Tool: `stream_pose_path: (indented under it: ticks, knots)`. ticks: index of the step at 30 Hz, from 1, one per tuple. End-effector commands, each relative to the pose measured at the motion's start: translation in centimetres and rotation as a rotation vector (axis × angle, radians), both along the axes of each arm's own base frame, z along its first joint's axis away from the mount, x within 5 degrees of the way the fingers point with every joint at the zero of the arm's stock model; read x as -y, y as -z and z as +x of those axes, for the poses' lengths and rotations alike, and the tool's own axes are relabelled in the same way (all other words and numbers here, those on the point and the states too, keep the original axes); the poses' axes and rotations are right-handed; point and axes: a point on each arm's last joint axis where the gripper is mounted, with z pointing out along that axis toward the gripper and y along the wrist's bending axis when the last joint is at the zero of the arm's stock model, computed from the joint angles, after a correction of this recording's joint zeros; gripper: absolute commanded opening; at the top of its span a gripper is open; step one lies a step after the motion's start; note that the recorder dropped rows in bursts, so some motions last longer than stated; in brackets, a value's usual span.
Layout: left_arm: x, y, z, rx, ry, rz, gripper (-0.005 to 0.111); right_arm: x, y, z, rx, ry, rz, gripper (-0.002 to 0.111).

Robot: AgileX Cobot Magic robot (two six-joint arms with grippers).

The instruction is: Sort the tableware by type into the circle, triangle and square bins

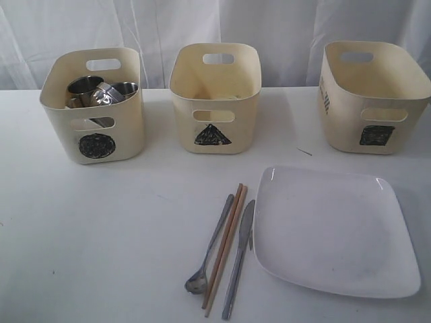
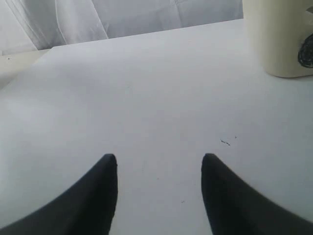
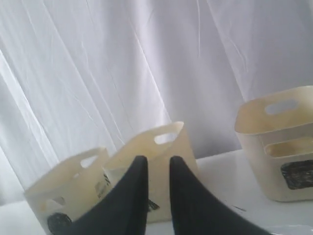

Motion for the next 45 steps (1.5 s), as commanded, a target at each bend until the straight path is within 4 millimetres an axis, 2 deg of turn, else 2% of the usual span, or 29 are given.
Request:
stream_pose_path:
  ticks: [1, 5, 13, 17, 20, 24, 26, 31, 34, 36, 41, 45]
  knots:
    - [0.0, 0.1, 0.0, 0.008, -0.003, -0.008, 0.056, 0.0, -0.9, -0.3, 0.113, -0.025, 0.078, 0.016]
    - [0.0, 0.1, 0.0, 0.008, -0.003, -0.008, 0.056, 0.0, -1.1, -0.4, 0.134, -0.029, 0.086, 0.016]
    - [0.0, 0.1, 0.0, 0.008, -0.003, -0.008, 0.056, 0.0, -0.5, -0.2, 0.054, -0.047, 0.183, 0.016]
    - [0.0, 0.1, 0.0, 0.008, -0.003, -0.008, 0.056, 0.1, 0.4, 0.0, -0.099, -0.018, 0.146, 0.016]
    - [0.0, 0.1, 0.0, 0.008, -0.003, -0.008, 0.056, 0.1, -0.3, 0.0, -0.191, -0.015, 0.123, 0.016]
    - [0.0, 0.1, 0.0, 0.008, -0.003, -0.008, 0.056, -0.4, -1.5, 1.1, -0.296, -0.058, 0.027, 0.016]
    - [0.0, 0.1, 0.0, 0.008, -0.003, -0.008, 0.056, -0.9, -2.2, 2.0, -0.379, -0.089, -0.060, 0.016]
    - [0.0, 0.1, 0.0, 0.008, -0.003, -0.008, 0.056, -2.8, -5.3, 4.5, -0.592, -0.246, -0.401, 0.016]
    - [0.0, 0.1, 0.0, 0.008, -0.003, -0.008, 0.056, -4.4, -7.7, 6.5, -0.693, -0.357, -0.498, 0.016]
    - [0.0, 0.1, 0.0, 0.008, -0.003, -0.008, 0.056, -5.5, -8.6, 8.2, -0.765, -0.432, -0.581, 0.016]
    - [0.0, 0.1, 0.0, 0.008, -0.003, -0.008, 0.056, -8.2, -10.2, 12.8, -0.931, -0.591, -0.777, 0.016]
    - [0.0, 0.1, 0.0, 0.008, -0.003, -0.008, 0.056, -11.1, -10.2, 16.3, -1.032, -0.700, -0.856, 0.016]
